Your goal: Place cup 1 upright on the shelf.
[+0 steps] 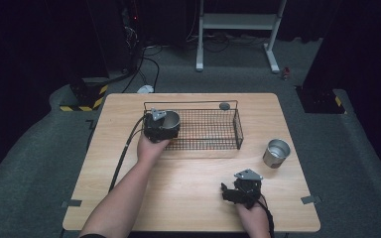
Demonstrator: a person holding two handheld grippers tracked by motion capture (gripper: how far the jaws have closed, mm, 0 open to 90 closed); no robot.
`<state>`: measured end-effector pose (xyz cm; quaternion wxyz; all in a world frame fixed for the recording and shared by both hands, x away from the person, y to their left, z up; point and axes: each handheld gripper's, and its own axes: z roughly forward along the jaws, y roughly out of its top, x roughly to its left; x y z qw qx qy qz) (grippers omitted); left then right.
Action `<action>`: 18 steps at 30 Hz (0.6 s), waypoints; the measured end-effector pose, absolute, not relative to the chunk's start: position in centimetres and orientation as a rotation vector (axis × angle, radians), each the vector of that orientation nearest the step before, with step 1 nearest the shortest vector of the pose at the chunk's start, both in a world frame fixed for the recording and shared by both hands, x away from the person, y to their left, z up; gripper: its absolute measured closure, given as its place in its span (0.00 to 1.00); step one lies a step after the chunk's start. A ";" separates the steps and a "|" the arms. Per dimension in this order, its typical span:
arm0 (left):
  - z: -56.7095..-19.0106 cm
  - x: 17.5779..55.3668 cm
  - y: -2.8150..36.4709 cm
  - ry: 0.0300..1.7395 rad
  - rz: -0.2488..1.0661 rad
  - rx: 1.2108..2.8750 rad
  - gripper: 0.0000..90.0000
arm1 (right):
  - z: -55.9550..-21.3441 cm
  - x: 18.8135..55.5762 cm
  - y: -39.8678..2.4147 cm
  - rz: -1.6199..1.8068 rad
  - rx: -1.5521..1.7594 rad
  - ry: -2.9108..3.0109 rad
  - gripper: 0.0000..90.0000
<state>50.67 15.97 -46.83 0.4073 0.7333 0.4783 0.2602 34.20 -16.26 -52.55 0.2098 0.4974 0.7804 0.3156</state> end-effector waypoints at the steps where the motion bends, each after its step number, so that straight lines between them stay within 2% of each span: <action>1: -46.9 50.6 16.0 1.209 0.654 1.844 0.15 | -52.5 34.2 -16.3 0.877 1.383 2.170 0.13; 9: -46.7 50.5 15.9 1.209 0.657 1.866 0.15 | -52.5 34.2 -16.3 0.878 1.383 2.170 0.13; 13: -46.7 50.6 15.9 1.248 0.663 1.878 0.02 | -52.5 34.2 -16.3 0.878 1.383 2.170 0.13; 18: -46.6 50.6 16.2 1.246 0.643 1.887 0.00 | -52.5 34.2 -16.3 0.878 1.383 2.170 0.13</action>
